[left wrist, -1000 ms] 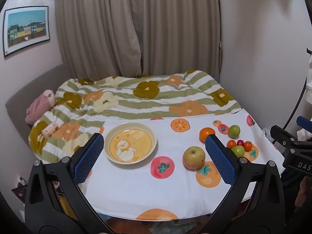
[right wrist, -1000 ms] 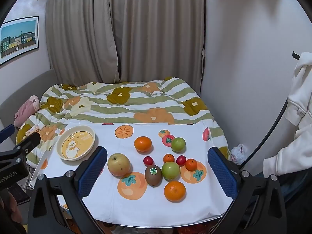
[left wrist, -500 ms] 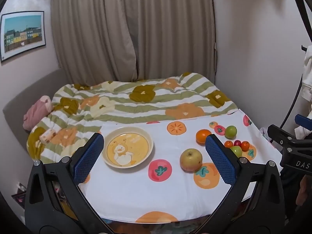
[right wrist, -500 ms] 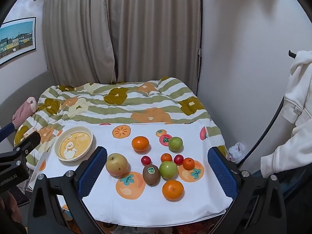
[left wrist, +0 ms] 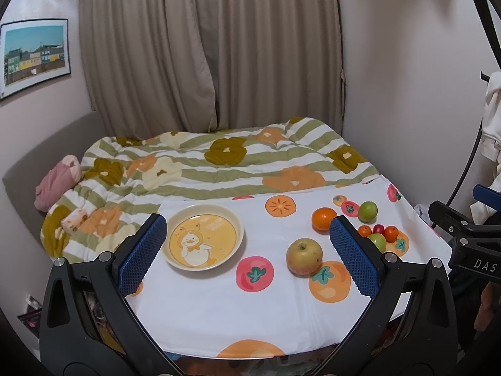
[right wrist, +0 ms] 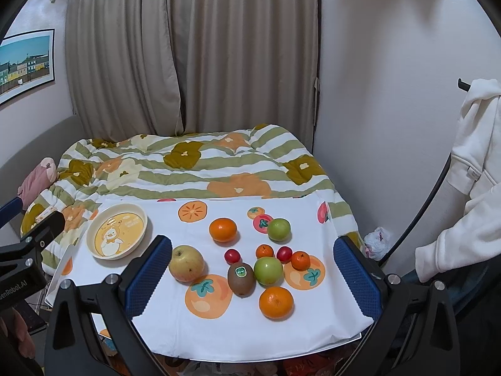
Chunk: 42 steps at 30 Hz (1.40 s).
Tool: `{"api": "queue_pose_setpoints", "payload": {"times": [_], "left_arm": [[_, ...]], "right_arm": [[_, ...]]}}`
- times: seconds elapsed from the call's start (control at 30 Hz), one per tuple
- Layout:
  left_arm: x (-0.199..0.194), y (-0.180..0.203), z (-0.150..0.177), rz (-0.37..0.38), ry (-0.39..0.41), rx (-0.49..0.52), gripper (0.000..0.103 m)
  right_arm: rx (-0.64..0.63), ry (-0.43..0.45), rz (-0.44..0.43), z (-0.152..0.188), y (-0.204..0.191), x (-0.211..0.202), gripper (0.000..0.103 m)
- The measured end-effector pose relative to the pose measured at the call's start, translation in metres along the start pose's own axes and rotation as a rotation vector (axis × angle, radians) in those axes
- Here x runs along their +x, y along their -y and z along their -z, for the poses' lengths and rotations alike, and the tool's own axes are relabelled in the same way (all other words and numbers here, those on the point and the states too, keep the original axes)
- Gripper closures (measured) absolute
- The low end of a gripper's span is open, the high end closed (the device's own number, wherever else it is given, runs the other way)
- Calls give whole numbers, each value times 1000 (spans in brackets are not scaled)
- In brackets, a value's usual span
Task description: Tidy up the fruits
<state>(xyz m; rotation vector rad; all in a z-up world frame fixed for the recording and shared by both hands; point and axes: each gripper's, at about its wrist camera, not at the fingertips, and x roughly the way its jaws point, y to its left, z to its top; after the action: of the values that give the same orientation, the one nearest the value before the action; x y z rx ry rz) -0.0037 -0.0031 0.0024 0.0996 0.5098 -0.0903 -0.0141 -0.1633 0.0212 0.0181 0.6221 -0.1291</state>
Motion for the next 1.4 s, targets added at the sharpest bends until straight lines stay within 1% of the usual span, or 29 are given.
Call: {"api": "queue_pose_setpoints", "payload": {"times": [0.67, 0.9, 1.4], "left_arm": [[3, 4, -2, 3, 4, 11, 0], [1, 3, -2, 11, 5, 10, 0], [1, 3, -2, 13, 3, 8, 0]], "right_arm": [[1, 1, 5, -1, -3, 2, 0], [3, 3, 8, 2, 3, -1, 0], [4, 4, 4, 3, 4, -1, 0]]}}
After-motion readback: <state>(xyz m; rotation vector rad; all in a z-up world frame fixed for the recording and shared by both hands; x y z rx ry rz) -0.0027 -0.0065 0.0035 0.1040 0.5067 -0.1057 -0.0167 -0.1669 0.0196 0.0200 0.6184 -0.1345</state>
